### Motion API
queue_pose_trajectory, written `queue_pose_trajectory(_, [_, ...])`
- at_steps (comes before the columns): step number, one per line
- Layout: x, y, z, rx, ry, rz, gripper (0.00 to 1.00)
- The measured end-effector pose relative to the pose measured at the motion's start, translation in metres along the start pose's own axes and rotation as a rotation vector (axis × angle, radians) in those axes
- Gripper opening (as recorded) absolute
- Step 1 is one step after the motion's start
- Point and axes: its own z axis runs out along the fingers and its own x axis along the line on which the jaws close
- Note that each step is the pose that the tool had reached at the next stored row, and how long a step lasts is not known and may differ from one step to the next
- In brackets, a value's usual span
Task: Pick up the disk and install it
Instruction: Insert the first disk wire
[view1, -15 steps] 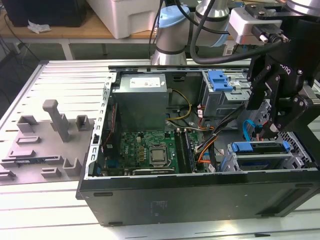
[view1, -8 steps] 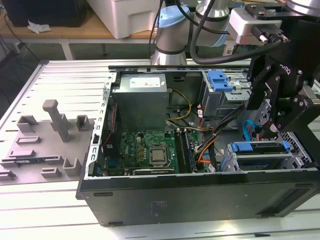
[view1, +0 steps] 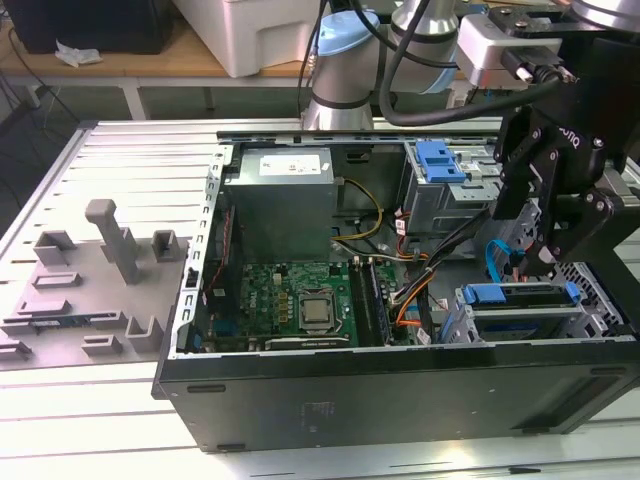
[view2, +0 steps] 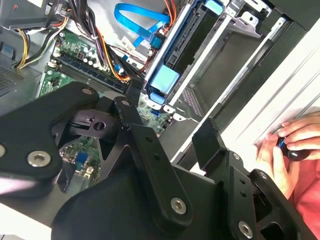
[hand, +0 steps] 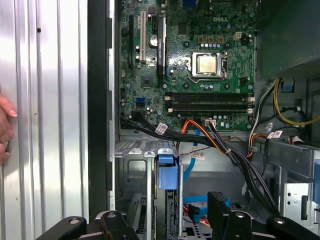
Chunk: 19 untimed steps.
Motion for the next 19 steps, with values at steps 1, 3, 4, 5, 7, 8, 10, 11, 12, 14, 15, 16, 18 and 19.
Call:
queue_pose_trajectory(1, [-0.0005,0.0000,0.0000,-0.0001,0.0009,0.004,0.69])
queue_pose_trajectory(3, [-0.0010,-0.0010,0.0001,-0.0002,0.0026,0.023,0.69])
queue_pose_trajectory(4, [-0.0013,-0.0020,0.0001,-0.0004,0.0035,0.035,0.69])
queue_pose_trajectory(5, [-0.0015,-0.0027,0.0002,-0.0004,0.0042,0.043,0.69])
queue_pose_trajectory(7, [-0.0018,-0.0049,0.0004,-0.0006,0.0067,0.067,0.69])
queue_pose_trajectory(8, [-0.0020,-0.0058,0.0005,-0.0006,0.0080,0.073,0.69])
queue_pose_trajectory(10, [-0.0031,-0.0087,0.0006,-0.0003,0.0188,0.092,0.69])
queue_pose_trajectory(11, [-0.0044,-0.0090,0.0006,-0.0003,0.0216,0.095,0.69])
queue_pose_trajectory(12, [-0.0056,-0.0094,0.0006,-0.0002,0.0239,0.098,0.69])
queue_pose_trajectory(14, [-0.0119,-0.0122,0.0008,-0.0001,0.0292,0.111,0.69])
queue_pose_trajectory(15, [-0.0133,-0.0135,0.0011,-0.0004,0.0295,0.123,0.69])
queue_pose_trajectory(16, [-0.0135,-0.0141,0.0014,-0.0006,0.0295,0.131,0.69])
queue_pose_trajectory(18, [-0.0142,-0.0158,0.0019,-0.0010,0.0301,0.151,0.69])
queue_pose_trajectory(19, [-0.0145,-0.0164,0.0021,-0.0012,0.0303,0.158,0.69])
